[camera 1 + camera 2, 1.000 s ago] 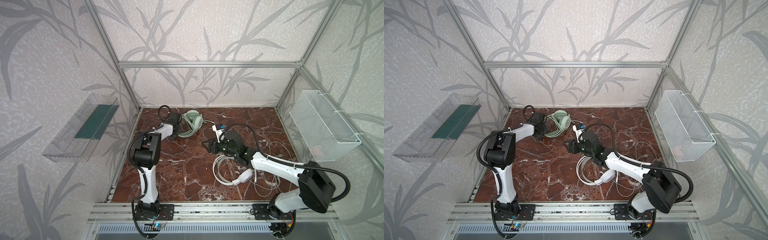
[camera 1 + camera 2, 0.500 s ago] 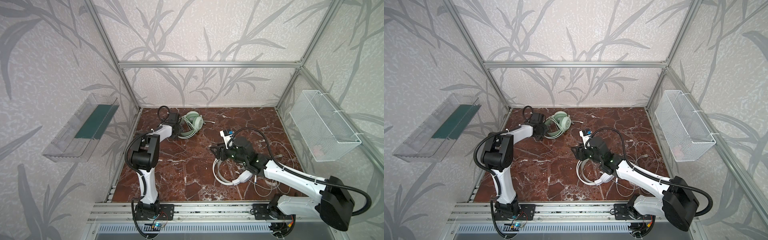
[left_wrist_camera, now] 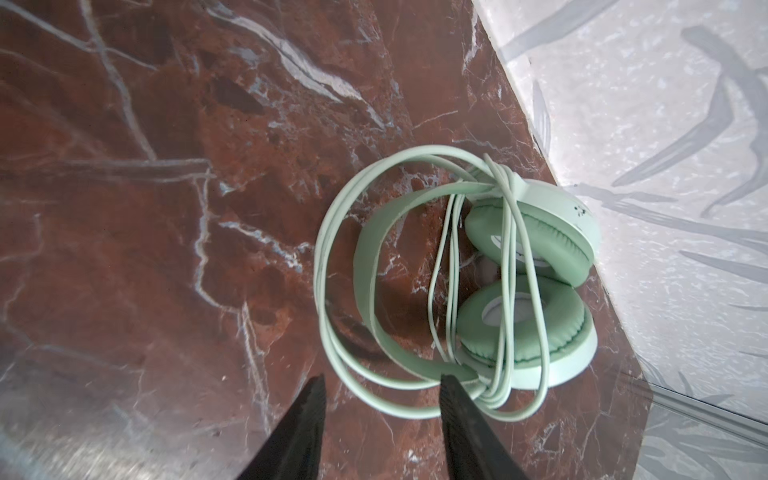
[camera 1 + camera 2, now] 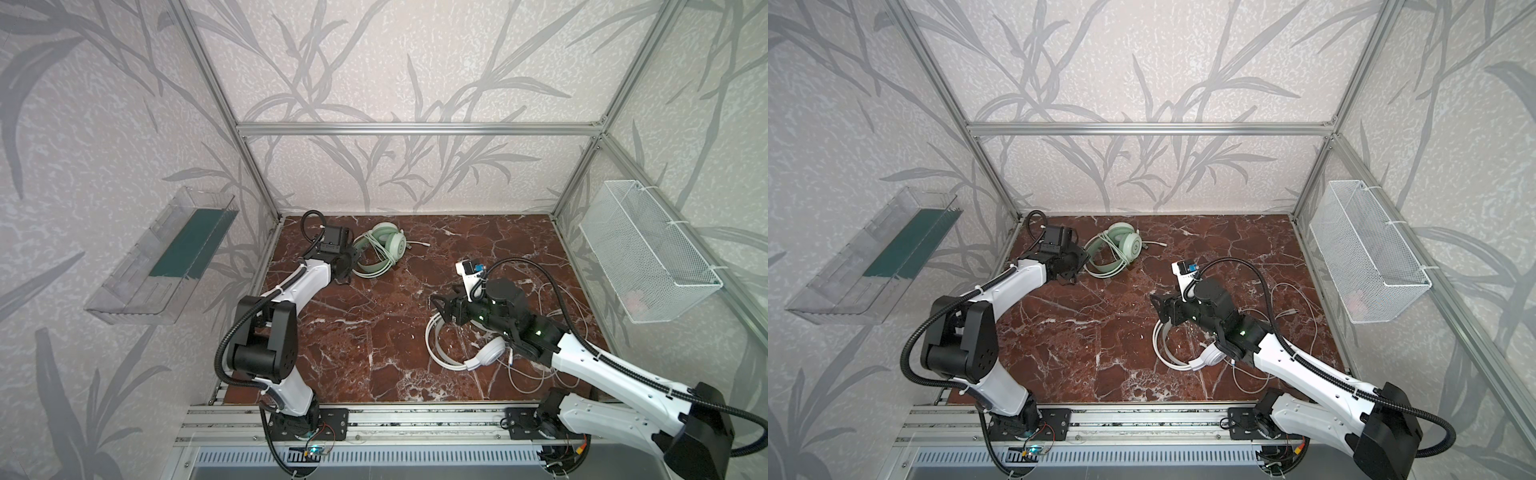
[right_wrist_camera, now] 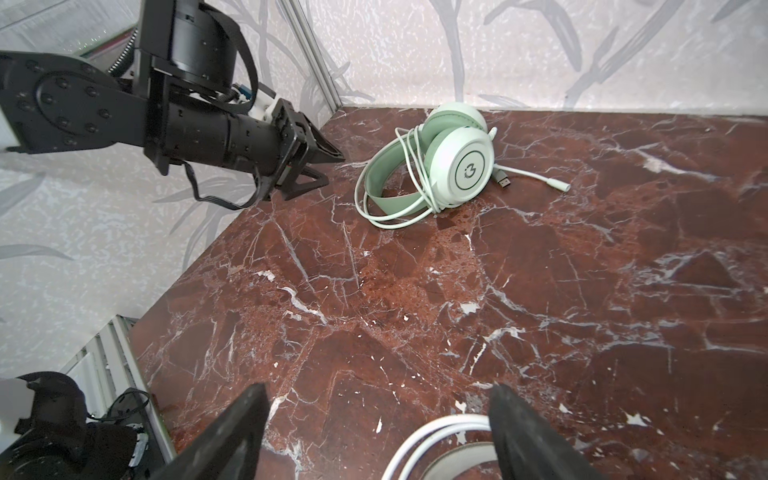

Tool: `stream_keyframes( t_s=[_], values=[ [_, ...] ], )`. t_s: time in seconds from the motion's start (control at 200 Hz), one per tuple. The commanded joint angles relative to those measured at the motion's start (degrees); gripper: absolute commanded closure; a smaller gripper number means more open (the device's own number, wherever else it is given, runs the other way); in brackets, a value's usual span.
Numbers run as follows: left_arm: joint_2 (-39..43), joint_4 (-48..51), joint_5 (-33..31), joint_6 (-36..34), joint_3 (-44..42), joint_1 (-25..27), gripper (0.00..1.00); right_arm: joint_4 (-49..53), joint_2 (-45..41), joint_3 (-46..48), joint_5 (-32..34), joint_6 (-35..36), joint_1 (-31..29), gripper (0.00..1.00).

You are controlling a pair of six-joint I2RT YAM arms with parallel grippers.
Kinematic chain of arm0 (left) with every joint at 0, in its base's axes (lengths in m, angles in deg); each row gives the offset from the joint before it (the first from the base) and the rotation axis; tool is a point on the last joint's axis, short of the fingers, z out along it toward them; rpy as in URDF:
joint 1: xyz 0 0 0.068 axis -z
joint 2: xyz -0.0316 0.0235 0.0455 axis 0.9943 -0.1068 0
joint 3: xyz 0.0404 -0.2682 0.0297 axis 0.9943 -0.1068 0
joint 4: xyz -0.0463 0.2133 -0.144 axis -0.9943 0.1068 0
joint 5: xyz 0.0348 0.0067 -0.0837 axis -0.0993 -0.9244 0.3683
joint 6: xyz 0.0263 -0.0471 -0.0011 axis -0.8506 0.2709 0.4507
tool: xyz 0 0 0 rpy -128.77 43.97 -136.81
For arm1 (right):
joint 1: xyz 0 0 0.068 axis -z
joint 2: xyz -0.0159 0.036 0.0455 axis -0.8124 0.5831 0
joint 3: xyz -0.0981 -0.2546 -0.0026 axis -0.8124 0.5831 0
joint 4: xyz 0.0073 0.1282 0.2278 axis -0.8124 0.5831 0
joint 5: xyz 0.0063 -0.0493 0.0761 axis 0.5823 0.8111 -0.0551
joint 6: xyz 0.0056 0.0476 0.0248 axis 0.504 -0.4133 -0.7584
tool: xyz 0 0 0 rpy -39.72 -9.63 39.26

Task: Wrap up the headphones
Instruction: 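Grasp the white headphones' headband with the left gripper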

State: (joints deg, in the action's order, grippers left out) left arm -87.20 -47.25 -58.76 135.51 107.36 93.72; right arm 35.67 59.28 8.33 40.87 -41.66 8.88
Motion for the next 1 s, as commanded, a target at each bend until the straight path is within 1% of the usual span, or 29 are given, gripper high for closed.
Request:
stream_keyframes(
  t_s=[0.0, 0.03, 0.055, 0.13, 0.275, 0.28, 0.295, 0.305, 0.39, 0.46, 0.495, 0.54, 0.565, 0.64, 0.745, 0.87, 0.995],
  values=[
    [6.2, 5.5, 2.0, 0.6, -2.5, 1.0, 0.53, 4.0, -3.1, -0.1, 3.0, 2.1, -0.2, 0.11],
    [8.5, 6.9, 2.3, 0.1, -3.6, 1.4, 0.53, 5.2, -3.9, -0.3, 3.9, 2.4, -0.3, 0.1],
    [10.7, 7.9, 2.7, -0.1, -4.7, 1.9, 0.52, 6.5, -4.7, -0.4, 4.6, 2.6, -0.3, 0.06],
    [17.6, 11.0, 3.6, -1.2, -8.1, 4.4, 0.52, 8.1, -7.4, 0.3, 7.2, 2.7, -0.3, 0.0],
    [30.1, 20.1, 1.1, -2.5, -12.9, 12.3, 0.51, 10.6, -12.5, 2.8, 11.4, 2.8, -0.3, 0.01],
    [30.4, 20.3, 1.0, -2.5, -13.1, 12.6, 0.51, 10.7, -12.6, 2.9, 11.6, 2.7, -0.2, 0.01],
    [31.8, 20.7, 0.8, -2.4, -13.6, 13.3, 0.36, 10.9, -13.1, 3.2, 12.2, 2.6, -0.2, 0.01],
    [32.5, 20.9, 0.8, -2.3, -14.1, 14.1, 0.33, 11.1, -13.3, 3.2, 12.5, 2.4, -0.3, 0.01],
    [37.3, 23.0, 0.7, -1.4, -17.0, 18.2, 0.32, 11.9, -15.2, 4.4, 14.6, 2.4, -0.2, 0.01],
    [39.5, 25.2, 0.3, -1.5, -18.2, 21.2, 0.32, 12.5, -16.3, 5.1, 16.3, 3.2, -0.2, 0.01],
    [40.0, 26.2, 0.0, -1.3, -18.3, 22.8, 0.32, 13.0, -16.9, 5.3, 17.5, 3.9, -0.2, 0.01],
    [40.3, 26.6, -0.3, -1.8, -18.1, 25.2, 0.19, 13.9, -17.7, 5.6, 19.7, 4.3, -0.2, 0.01],
    [40.0, 27.2, -1.3, -2.3, -17.8, 26.7, 0.15, 14.1, -18.1, 5.8, 21.3, 4.1, -0.2, 0.01],
    [38.1, 30.2, -4.2, -3.0, -15.9, 30.9, 0.14, 14.9, -19.7, 6.6, 25.7, 2.5, -0.2, 0.01],
    [34.6, 32.5, -8.3, -4.4, -13.9, 34.9, 0.13, 15.9, -22.7, 7.8, 30.0, 1.2, -0.2, 0.01],
    [31.5, 31.6, -8.9, -5.6, -12.2, 37.3, 0.12, 16.2, -27.7, 9.5, 34.3, 0.6, -0.2, 0.01],
    [28.0, 29.3, -8.2, -6.4, -10.5, 40.3, 0.1, 18.2, -32.4, 9.8, 36.6, -0.1, -0.2, 0.01]
  ],
)
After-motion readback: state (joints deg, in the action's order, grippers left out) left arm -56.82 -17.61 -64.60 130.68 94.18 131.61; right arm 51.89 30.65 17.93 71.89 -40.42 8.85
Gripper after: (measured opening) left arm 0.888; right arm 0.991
